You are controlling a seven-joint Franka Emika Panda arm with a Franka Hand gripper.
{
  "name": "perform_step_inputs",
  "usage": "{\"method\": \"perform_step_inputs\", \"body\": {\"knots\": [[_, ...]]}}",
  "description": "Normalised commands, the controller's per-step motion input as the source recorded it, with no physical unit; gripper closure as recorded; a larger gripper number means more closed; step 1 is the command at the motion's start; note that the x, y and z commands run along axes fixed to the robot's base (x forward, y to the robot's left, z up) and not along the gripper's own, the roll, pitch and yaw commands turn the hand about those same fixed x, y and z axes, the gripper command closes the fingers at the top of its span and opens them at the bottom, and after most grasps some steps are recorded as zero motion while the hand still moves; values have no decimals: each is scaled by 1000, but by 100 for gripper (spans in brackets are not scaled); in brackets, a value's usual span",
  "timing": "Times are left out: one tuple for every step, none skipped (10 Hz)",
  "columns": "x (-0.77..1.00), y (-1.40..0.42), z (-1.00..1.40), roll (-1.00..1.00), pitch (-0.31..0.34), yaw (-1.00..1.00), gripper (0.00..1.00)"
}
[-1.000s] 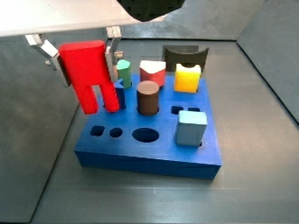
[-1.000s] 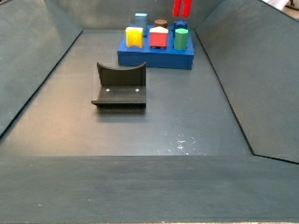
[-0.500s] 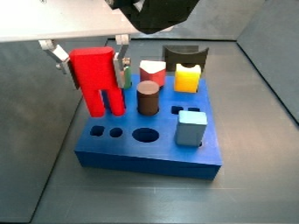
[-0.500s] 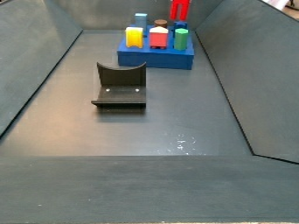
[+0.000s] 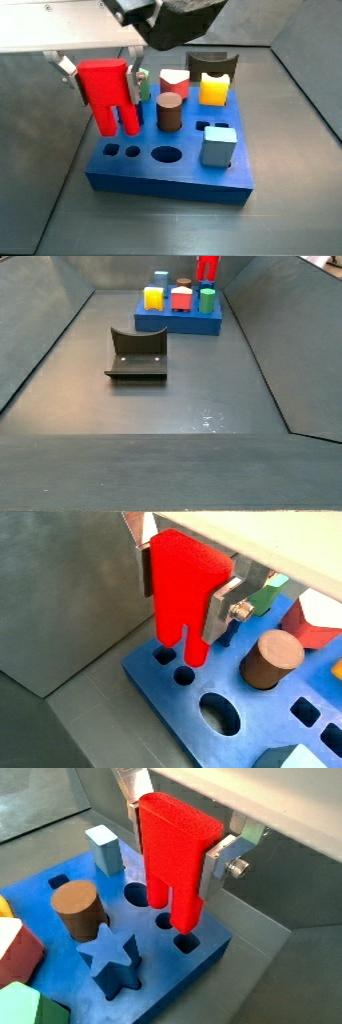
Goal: Pick up the square-circle object. Move up. Rotate the square-circle object. Move to above the board. Insert the square-circle object.
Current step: Insert the square-circle object.
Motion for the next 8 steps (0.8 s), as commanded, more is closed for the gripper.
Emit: {"method": "perform_step_inputs", "body": {"knots": [[689, -37, -243, 84, 0, -146, 100], [360, 0, -180, 70, 6, -26, 100], [137, -46, -3, 24, 0, 0, 100], [129, -43, -140, 91, 0, 0, 100], [0, -49, -349, 160, -30, 37, 100], [0, -29, -154, 51, -29, 49, 100], [0, -3, -77, 33, -1, 23, 100], [0, -6, -131, 63, -17, 23, 100]]}}
